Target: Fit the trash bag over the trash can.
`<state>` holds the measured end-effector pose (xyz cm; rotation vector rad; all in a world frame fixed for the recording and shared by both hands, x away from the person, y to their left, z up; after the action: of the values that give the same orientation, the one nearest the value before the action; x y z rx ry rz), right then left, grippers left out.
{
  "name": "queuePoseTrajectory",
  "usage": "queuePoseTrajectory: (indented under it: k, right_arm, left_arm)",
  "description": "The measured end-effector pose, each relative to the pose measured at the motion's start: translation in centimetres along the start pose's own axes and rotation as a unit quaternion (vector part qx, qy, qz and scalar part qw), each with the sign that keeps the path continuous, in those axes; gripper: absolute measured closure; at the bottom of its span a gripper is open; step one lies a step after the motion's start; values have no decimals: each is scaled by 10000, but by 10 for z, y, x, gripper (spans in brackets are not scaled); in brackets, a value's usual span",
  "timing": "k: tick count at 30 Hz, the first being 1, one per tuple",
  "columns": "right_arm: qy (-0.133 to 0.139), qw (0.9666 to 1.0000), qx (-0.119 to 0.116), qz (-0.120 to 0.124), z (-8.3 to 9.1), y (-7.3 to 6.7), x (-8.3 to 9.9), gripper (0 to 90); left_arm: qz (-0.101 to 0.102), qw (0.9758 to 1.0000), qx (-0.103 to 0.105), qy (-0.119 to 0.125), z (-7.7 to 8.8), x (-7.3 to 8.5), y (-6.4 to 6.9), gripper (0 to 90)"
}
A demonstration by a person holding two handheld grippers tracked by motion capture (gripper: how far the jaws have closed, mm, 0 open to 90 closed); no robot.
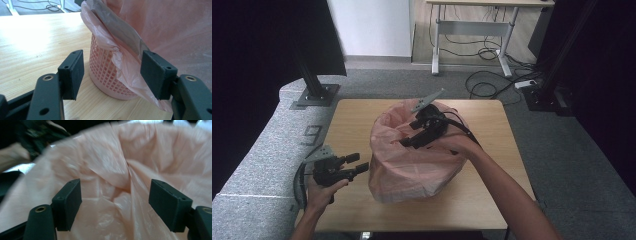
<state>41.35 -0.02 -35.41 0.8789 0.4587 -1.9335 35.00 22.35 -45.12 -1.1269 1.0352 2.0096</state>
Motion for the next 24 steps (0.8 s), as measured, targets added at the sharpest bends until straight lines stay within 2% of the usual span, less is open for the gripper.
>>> queuePoseTrajectory:
  k: [2,5,11,16,24]
  right_arm:
    - [-249,9997,70,-42,-9,2,6,246]
    - [-433,9989,119,-151,-18,7,13,236]
    - [-927,9955,64,-161,-36,6,23,212]
    - [-1129,9934,65,-206,-47,6,26,204]
    - [-1549,9875,-15,-281,-58,3,35,200]
  left_arm:
    - [0,10000,-27,-1,0,0,0,355]
    - [9,10000,-50,2,0,0,-1,358]
    - [5,10000,-76,-15,-2,0,-1,363]
    - [4,10000,-70,17,0,-1,-1,365]
    - [22,9999,-96,41,2,0,-3,369]
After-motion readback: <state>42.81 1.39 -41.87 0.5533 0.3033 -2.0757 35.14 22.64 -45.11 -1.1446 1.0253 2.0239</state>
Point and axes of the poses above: each handheld gripper's, and its own axes: z roughly backward along the jaws, x roughly out of its underside, y roughly to its right, the point moved 7 cm from there along -z, roughly forward along the jaws, and after that the axes turned 10 degrees about x, right-handed, at the moved point
